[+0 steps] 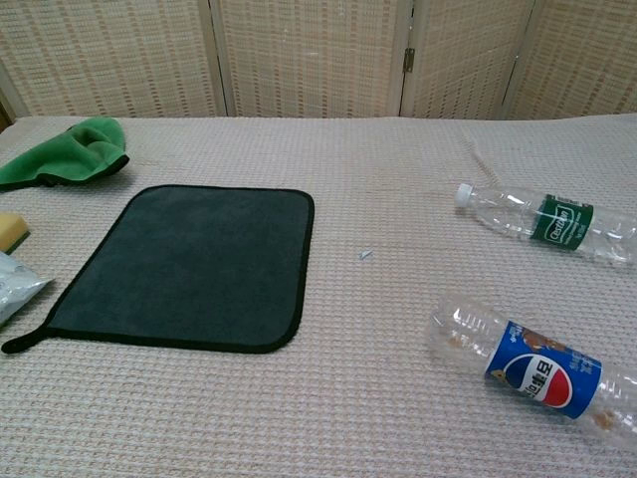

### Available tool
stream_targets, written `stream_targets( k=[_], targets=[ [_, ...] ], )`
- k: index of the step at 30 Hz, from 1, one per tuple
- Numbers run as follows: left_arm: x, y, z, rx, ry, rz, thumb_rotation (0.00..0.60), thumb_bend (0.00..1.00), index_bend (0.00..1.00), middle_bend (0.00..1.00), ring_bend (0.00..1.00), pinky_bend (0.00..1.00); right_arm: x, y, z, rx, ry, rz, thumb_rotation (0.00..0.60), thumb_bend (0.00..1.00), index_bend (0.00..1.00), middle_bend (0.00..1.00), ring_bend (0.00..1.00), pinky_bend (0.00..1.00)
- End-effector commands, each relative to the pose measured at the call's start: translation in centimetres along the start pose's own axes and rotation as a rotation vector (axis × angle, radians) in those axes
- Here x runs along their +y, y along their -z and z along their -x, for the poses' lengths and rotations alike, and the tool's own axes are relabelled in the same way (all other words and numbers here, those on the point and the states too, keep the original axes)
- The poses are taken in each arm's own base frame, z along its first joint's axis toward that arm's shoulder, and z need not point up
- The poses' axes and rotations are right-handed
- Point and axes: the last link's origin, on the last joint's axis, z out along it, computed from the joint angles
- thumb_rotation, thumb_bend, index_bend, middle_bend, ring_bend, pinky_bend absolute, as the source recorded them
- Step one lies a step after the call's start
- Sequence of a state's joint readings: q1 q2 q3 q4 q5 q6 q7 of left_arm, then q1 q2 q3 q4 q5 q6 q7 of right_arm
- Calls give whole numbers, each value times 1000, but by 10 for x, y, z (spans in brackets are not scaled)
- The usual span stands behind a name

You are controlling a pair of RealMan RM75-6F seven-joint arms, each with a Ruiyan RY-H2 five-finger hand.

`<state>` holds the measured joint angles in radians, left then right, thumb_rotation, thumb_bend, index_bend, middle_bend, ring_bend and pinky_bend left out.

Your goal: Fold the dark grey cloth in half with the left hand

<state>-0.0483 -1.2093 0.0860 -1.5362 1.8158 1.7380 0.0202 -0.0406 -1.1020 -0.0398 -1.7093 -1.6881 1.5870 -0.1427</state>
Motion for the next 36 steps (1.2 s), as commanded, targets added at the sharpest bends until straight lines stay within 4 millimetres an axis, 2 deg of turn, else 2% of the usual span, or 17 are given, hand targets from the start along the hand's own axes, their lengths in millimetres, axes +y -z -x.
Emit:
stream_targets(
  k=[1,7,9,11,13,14,15,16,17,18,19,21,25,28,32,36],
  targets=[
    [-1,-1,1,-6,0,-5,600,290,129,152,87,47,1,-2,0,-5,-2,1,600,347,0,0,0,0],
    [-2,-14,9,-49,23,7,600,293,133,152,90,72,2,-4,1,-16,-10,4,600,347,0,0,0,0],
    [3,-27,11,-47,52,54,600,294,132,153,111,122,1,-5,1,-15,-14,3,600,348,0,0,0,0],
    [11,-47,11,-47,79,120,600,295,132,184,174,231,3,-6,0,-15,-21,11,600,348,0,0,0,0],
    [22,-76,10,-29,114,187,600,295,137,286,315,423,5,-7,-1,-13,-23,17,600,347,0,0,0,0],
    [28,-90,9,-14,132,217,600,295,151,384,452,577,5,-8,-1,-14,-25,20,600,347,0,0,0,0],
    [34,-104,11,-2,159,240,600,295,176,513,621,737,6,-8,-1,-15,-27,21,600,347,0,0,0,0],
    [42,-122,14,2,214,257,600,301,210,641,763,856,6,-9,-1,-17,-29,22,600,347,0,0,0,0],
    [49,-135,18,-4,263,263,600,332,269,791,897,949,6,-10,-1,-19,-29,24,600,347,0,0,0,0],
    [54,-148,23,-33,310,260,600,372,323,892,964,987,7,-10,0,-22,-30,27,600,347,0,0,0,0],
    [59,-163,31,-103,352,245,600,421,374,968,996,1000,8,-11,-1,-23,-32,34,600,347,0,0,0,0],
    [68,-184,37,-206,376,237,600,461,399,999,1000,1000,11,-12,-2,-17,-38,49,600,348,0,0,0,0],
    [80,-233,50,-291,295,208,600,462,354,1000,1000,1000,18,-12,-5,-9,-48,80,600,347,0,0,0,0],
    [84,-262,65,-349,256,159,600,461,305,1000,1000,1000,22,-13,-6,-10,-56,98,600,347,0,0,0,0],
    [82,-292,86,-402,237,90,600,459,231,1000,1000,1000,30,-16,-5,-29,-67,127,600,348,0,0,0,0],
    [75,-316,102,-438,241,16,600,442,205,1000,1000,1000,36,-18,-6,-34,-76,155,600,347,0,0,0,0]
  ],
)
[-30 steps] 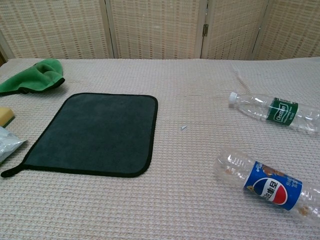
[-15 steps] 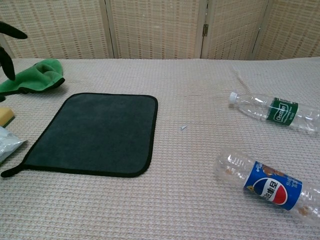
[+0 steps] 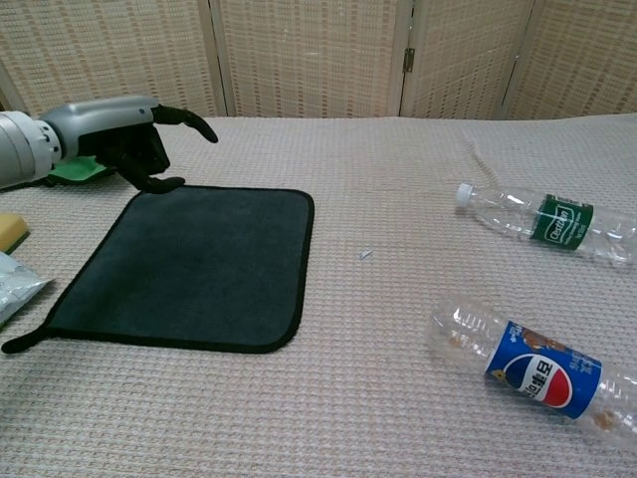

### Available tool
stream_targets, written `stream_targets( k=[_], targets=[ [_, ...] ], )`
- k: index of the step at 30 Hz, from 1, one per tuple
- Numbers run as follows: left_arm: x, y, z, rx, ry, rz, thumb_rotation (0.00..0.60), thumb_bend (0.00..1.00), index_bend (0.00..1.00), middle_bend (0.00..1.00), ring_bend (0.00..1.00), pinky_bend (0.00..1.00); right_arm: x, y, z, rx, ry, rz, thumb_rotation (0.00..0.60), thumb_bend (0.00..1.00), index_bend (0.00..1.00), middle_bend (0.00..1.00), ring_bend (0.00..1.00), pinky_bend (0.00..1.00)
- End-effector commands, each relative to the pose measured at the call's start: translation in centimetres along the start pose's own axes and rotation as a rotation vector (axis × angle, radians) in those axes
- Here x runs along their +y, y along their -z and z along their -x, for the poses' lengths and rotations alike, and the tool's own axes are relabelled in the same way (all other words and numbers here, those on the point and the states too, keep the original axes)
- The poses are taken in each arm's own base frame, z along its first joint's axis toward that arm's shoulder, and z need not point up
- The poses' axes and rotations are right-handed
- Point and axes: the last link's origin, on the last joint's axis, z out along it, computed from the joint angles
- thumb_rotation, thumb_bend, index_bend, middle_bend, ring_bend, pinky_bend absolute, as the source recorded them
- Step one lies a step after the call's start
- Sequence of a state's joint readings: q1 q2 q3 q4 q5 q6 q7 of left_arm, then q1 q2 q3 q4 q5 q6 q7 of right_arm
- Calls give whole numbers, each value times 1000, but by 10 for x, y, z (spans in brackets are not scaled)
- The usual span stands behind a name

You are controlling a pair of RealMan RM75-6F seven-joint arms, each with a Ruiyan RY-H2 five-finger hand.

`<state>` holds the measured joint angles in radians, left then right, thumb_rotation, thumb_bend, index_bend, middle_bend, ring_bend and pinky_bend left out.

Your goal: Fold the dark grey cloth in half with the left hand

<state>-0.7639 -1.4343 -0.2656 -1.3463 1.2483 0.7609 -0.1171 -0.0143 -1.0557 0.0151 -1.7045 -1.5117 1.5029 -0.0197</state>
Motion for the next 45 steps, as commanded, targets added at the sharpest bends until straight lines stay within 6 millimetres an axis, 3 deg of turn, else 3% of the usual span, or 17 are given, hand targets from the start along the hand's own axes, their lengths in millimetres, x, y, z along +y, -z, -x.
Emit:
stream_targets(
  k=[1,7,19,45],
  targets=[
    [0,-47,3,-39,23,-79,600,441,208,1000,1000,1000,5,-3,-2,1,-6,20,600,347,0,0,0,0],
    [-24,-77,7,-74,-52,-193,600,442,321,1000,1000,1000,12,-7,-3,-2,-14,54,600,348,0,0,0,0],
    [-49,-107,8,-84,-53,-358,600,384,342,1000,1000,1000,16,-14,1,-32,-15,73,600,348,0,0,0,0],
    [-47,-120,19,-131,24,-399,600,382,355,1000,1000,1000,24,-13,-1,-27,-27,106,600,348,0,0,0,0]
  ],
)
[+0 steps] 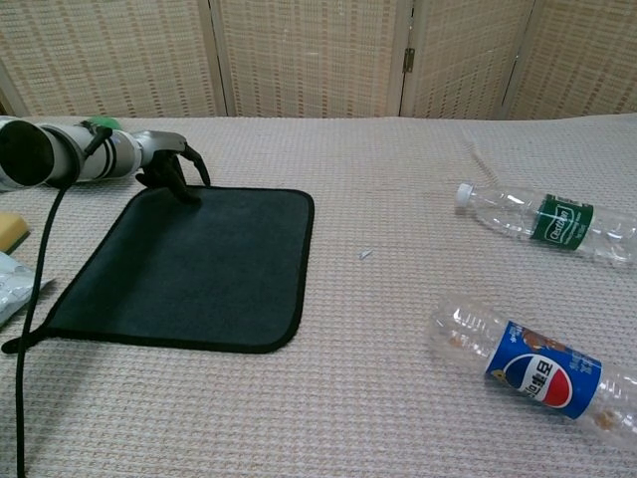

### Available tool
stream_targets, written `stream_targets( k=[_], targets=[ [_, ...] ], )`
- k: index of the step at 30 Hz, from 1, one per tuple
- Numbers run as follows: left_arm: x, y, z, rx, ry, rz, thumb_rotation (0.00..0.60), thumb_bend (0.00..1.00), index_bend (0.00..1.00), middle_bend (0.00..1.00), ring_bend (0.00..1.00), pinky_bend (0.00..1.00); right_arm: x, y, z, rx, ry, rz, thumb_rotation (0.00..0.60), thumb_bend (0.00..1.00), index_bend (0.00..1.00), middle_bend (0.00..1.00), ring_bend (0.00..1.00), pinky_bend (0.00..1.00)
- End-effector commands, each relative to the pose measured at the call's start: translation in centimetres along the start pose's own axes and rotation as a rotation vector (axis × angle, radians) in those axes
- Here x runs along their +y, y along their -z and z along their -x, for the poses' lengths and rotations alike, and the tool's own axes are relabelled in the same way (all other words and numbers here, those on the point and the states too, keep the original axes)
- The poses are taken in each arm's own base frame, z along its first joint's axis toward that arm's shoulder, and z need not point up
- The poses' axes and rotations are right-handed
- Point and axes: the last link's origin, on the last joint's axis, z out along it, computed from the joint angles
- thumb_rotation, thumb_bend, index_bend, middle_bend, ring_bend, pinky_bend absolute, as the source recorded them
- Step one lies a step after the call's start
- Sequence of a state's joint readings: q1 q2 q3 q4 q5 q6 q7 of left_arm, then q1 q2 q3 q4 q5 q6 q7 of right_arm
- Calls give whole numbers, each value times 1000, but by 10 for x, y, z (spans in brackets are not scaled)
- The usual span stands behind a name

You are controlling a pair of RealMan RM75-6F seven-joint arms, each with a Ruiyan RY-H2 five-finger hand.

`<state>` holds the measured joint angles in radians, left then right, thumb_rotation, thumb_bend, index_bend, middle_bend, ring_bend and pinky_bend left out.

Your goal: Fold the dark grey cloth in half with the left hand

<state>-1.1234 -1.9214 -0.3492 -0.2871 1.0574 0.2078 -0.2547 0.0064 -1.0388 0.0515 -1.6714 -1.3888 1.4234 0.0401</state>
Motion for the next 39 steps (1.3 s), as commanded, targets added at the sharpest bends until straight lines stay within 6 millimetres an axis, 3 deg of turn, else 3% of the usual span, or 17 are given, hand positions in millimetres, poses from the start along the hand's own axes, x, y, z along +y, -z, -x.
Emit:
stream_targets(
  k=[1,6,20,33,39],
  targets=[
    [-1,-1,1,-7,-1,-5,600,382,357,1000,1000,1000,1,0,0,4,0,4,600,348,0,0,0,0],
    [-4,-1,2,-9,3,-13,600,384,379,1000,1000,1000,1,0,0,3,1,9,600,347,0,0,0,0],
    [-5,1,-1,28,27,16,600,405,557,1000,1000,1000,0,0,1,-3,5,1,600,348,0,0,0,0],
    [-11,2,4,51,17,17,600,452,598,1000,1000,1000,-1,0,2,-8,12,1,600,347,0,0,0,0],
    [-11,2,8,46,6,13,600,554,637,1000,1000,1000,0,-1,2,-12,11,-1,600,347,0,0,0,0]
  ],
)
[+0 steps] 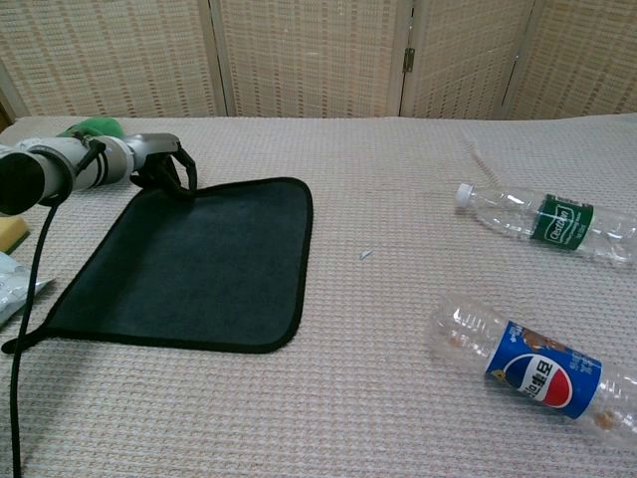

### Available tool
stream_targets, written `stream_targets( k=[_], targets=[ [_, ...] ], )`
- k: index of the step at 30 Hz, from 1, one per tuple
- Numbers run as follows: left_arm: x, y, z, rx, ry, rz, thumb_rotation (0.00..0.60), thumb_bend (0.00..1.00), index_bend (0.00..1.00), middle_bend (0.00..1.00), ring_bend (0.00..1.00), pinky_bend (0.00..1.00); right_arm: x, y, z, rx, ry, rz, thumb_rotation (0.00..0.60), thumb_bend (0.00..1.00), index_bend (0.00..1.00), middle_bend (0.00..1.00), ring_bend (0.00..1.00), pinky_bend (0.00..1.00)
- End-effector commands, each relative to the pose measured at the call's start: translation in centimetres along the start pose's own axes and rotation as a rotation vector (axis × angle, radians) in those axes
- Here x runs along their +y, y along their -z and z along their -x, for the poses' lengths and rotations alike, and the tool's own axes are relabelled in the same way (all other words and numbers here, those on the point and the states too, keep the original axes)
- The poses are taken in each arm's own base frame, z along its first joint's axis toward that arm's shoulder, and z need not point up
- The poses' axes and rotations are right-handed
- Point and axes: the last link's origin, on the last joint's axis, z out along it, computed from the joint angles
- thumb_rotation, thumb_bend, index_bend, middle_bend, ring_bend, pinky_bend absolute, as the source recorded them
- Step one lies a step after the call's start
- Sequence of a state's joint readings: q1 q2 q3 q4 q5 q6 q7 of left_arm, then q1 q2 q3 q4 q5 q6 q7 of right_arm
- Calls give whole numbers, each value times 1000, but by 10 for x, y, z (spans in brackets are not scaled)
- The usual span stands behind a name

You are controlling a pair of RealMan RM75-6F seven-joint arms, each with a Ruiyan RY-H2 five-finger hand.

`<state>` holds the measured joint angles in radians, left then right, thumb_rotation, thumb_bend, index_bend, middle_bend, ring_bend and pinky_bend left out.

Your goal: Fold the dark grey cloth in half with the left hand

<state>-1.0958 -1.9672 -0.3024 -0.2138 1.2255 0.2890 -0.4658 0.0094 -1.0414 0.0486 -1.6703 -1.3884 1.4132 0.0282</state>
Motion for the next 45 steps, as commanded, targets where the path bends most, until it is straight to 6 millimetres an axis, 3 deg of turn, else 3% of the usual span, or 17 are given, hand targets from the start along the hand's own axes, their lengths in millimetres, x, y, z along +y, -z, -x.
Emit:
stream_targets(
  k=[1,16,23,31,45],
  targets=[
    [0,0,1,-2,-3,1,600,567,640,1000,1000,1000,0,-1,0,-1,1,1,600,347,0,0,0,0],
    [4,7,-2,100,-1,95,600,648,653,1000,1000,1000,-4,3,1,-2,3,-19,600,348,0,0,0,0],
    [-1,24,5,183,-61,181,600,649,653,1000,1000,1000,-8,8,1,-2,7,-48,600,348,0,0,0,0],
    [-16,64,21,282,-128,286,600,652,658,1000,1000,1000,-15,16,1,10,14,-85,600,347,0,0,0,0],
    [-28,153,59,335,-160,379,600,653,658,1000,1000,1000,-27,30,2,17,20,-161,600,347,0,0,0,0]
  ],
)
